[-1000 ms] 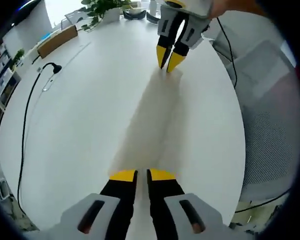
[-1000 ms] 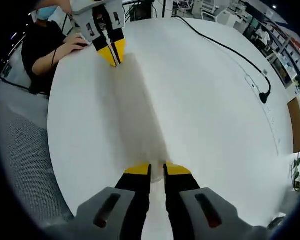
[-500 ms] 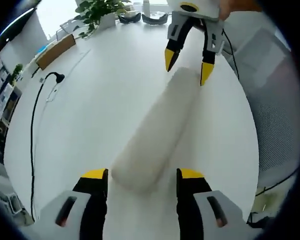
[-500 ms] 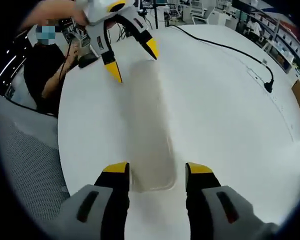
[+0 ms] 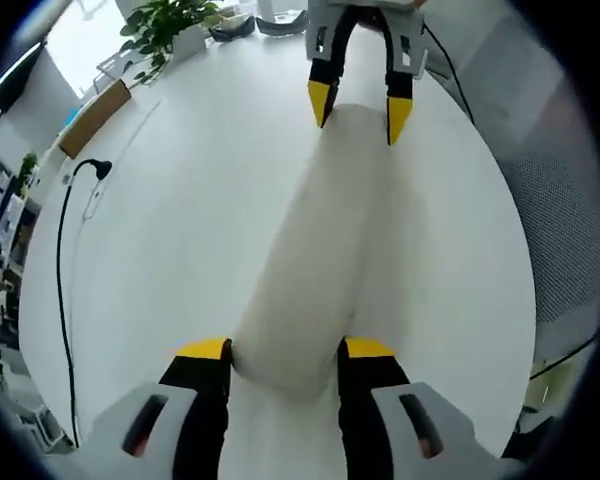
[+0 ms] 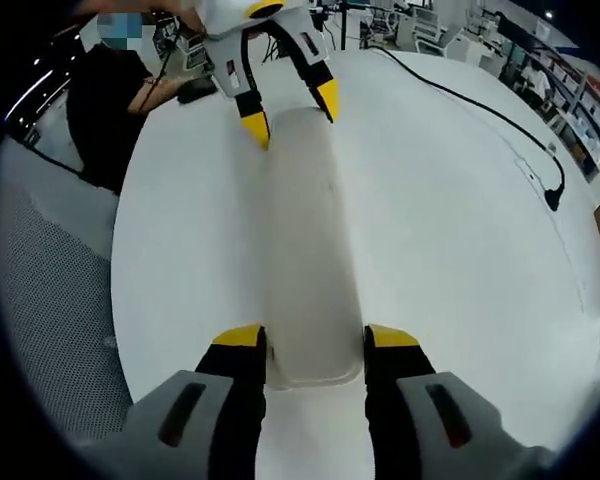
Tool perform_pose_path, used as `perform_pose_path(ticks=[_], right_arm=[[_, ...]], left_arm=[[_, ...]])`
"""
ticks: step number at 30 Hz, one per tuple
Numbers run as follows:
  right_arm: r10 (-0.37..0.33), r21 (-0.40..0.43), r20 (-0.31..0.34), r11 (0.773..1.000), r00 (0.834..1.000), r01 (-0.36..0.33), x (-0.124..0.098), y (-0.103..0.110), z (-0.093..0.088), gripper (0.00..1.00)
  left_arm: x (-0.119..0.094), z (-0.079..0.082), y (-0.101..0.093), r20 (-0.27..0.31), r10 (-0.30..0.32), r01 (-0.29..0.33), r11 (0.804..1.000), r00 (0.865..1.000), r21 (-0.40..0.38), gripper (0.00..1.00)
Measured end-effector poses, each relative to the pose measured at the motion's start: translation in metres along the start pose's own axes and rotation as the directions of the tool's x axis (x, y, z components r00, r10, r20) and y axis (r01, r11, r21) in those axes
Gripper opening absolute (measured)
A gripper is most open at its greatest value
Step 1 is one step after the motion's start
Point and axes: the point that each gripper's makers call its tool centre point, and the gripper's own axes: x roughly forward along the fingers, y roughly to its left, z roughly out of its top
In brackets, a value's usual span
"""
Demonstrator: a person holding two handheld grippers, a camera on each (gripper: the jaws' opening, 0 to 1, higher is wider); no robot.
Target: Arrange the utensils inside the cutlery case until each visible utensil rests in its matching compartment.
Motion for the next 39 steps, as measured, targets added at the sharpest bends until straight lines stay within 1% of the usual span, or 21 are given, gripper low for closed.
perform_pose_path(ticks=[3, 7, 11, 15, 16, 17, 18, 19, 22, 29, 34, 35, 36, 37, 38, 39], right_arm=[[0.011, -0.033, -0.014, 0.999, 1.000, -0.011, -0.001, 0.000, -0.004, 0.37], [0.020, -0.071, -0.025, 0.997, 0.999, -0.022, -0.003, 0.001, -0.011, 0.38], [0.010, -0.089, -0.036, 0.996, 0.999, -0.013, -0.005, -0.002, -0.014, 0.38], [-0.006, -0.084, -0.046, 0.996, 0.999, 0.002, -0.005, -0.007, -0.016, 0.39], [-0.012, -0.077, -0.046, 0.997, 0.999, 0.008, -0.005, -0.008, -0.016, 0.39], [-0.028, -0.036, -0.051, 0.999, 0.998, 0.026, -0.005, -0.011, -0.017, 0.40], [-0.027, -0.035, -0.047, 0.999, 0.999, 0.025, -0.005, -0.011, -0.018, 0.40], [-0.030, -0.055, -0.037, 0.998, 0.999, 0.028, -0.006, -0.011, -0.018, 0.40], [-0.029, -0.036, -0.036, 0.999, 0.999, 0.028, -0.005, -0.011, -0.018, 0.40], [-0.060, -0.020, -0.028, 0.998, 0.998, 0.059, -0.005, -0.019, -0.015, 0.41], [-0.069, -0.017, -0.026, 0.998, 0.997, 0.069, -0.005, -0.022, -0.013, 0.41], [-0.076, -0.015, -0.026, 0.997, 0.997, 0.075, -0.005, -0.024, -0.013, 0.41], [-0.107, 0.000, -0.030, 0.994, 0.994, 0.107, -0.007, -0.029, -0.014, 0.42], [-0.144, 0.014, -0.027, 0.989, 0.989, 0.144, -0.009, -0.035, -0.014, 0.45], [-0.164, 0.036, -0.029, 0.986, 0.986, 0.165, -0.011, -0.038, -0.015, 0.49], [-0.171, 0.060, -0.015, 0.983, 0.985, 0.172, -0.012, -0.040, -0.014, 0.52]], left_arm=[[-0.001, 0.002, -0.010, 0.012, 0.006, -0.006, 0.999, 1.000, -0.038, 0.42], [-0.002, 0.004, -0.023, 0.032, 0.016, -0.014, 0.998, 0.999, -0.069, 0.42], [-0.001, 0.006, -0.025, 0.052, 0.028, -0.023, 0.995, 0.998, -0.097, 0.42], [0.000, 0.007, -0.027, 0.052, 0.037, -0.031, 0.992, 0.998, -0.122, 0.41], [0.000, 0.007, -0.027, 0.056, 0.040, -0.033, 0.991, 0.998, -0.127, 0.42], [0.000, 0.006, -0.026, 0.060, 0.043, -0.035, 0.990, 0.997, -0.134, 0.42], [0.001, 0.006, -0.027, 0.065, 0.046, -0.035, 0.988, 0.997, -0.152, 0.42], [0.001, 0.006, -0.027, 0.068, 0.045, -0.034, 0.987, 0.997, -0.159, 0.42], [0.003, 0.004, -0.029, 0.071, 0.067, -0.056, 0.987, 0.995, -0.152, 0.42], [0.003, 0.004, -0.024, 0.079, 0.084, -0.069, 0.982, 0.993, -0.175, 0.42], [0.002, 0.003, -0.018, 0.063, 0.092, -0.079, 0.979, 0.994, -0.188, 0.43], [0.002, 0.002, -0.018, 0.050, 0.097, -0.085, 0.976, 0.994, -0.202, 0.43], [0.001, 0.002, -0.018, 0.047, 0.096, -0.085, 0.975, 0.994, -0.205, 0.43], [-0.001, 0.004, -0.019, 0.053, 0.095, -0.082, 0.975, 0.994, -0.208, 0.45], [-0.003, 0.004, -0.017, 0.056, 0.108, -0.094, 0.973, 0.993, -0.209, 0.52], [-0.008, 0.005, -0.012, 0.064, 0.136, -0.120, 0.971, 0.989, -0.205, 0.56]])
